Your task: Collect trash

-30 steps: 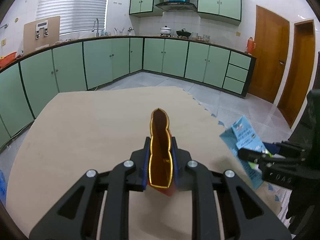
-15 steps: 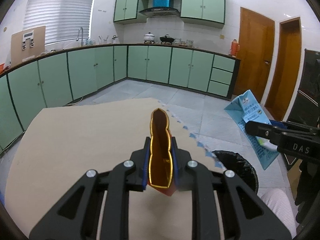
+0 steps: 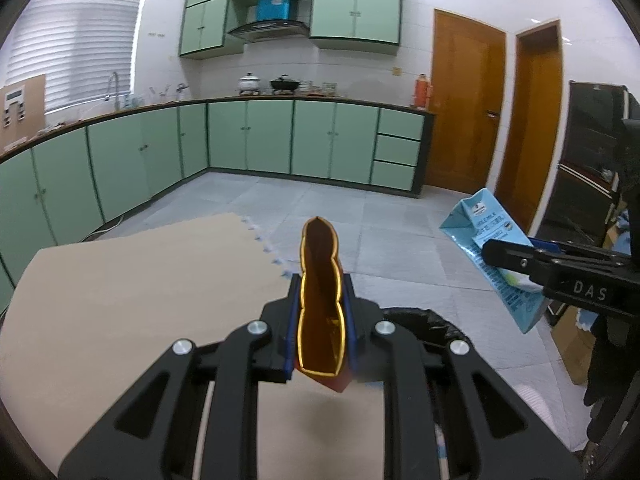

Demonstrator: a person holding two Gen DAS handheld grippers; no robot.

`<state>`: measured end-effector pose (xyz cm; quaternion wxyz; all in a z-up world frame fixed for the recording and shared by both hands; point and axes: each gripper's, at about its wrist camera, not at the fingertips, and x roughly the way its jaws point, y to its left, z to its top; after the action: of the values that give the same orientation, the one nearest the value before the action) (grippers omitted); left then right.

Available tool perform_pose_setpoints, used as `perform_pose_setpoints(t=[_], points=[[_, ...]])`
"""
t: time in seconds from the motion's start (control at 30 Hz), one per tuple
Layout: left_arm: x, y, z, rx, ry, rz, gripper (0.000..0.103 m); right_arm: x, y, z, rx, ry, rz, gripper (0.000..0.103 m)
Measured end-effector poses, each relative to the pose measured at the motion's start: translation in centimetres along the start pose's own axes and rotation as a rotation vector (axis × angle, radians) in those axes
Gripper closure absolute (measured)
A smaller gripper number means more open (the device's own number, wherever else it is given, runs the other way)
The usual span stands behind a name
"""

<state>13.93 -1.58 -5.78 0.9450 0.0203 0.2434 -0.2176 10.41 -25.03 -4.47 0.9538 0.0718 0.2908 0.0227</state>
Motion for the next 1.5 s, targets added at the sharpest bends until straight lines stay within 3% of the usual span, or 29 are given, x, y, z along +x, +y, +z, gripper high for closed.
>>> perform_pose_setpoints(t=[0.3,0.33,0.6,0.7,0.77,0.8,1.0,1.37,1.5], points=[[3.8,-5.5,0.0,0.044,0.017,-0.085,0.086,0.6,-5.6,-0.6,0.066,0.022,-0.064,0.067],[4.3,-6.1,-0.1,0.048,0.023,-0.092,0.086,0.8,-6.3,-0.7,0.077,0.031,-0.06,0.089],[8.3,-9.0,-0.4,0.076,0.062,-0.129,0.085,3.2,-11.6,-2.9,0.149,0.084,-0.122,0.089],[9.2,-9.7,0.0,0.088,0.068,-0.138,0.083,4.0,-13.3,-4.0,0.169,0.11,-0.133,0.083],[9.5,-9.9,0.0,0.098,0.069,-0.138,0.079,4.4,-14.0,-4.2,0.173,0.116,-0.151,0.06],[9.7,-9.9,0.0,0.101,0.072,-0.142,0.079,4.5,-14.3,-4.4,0.177,0.117,-0.163,0.055],[10.3,-10.4,0.3,0.101,0.081,-0.145,0.075,4.3,-15.8,-4.6,0.214,0.098,-0.174,0.048],[9.9,-10.3,0.7,0.086,0.065,-0.169,0.049,2.7,-16.7,-4.4,0.233,0.05,-0.21,0.024],[9.6,-10.0,0.7,0.077,0.062,-0.167,0.048,2.3,-16.6,-4.4,0.239,0.041,-0.212,0.021]])
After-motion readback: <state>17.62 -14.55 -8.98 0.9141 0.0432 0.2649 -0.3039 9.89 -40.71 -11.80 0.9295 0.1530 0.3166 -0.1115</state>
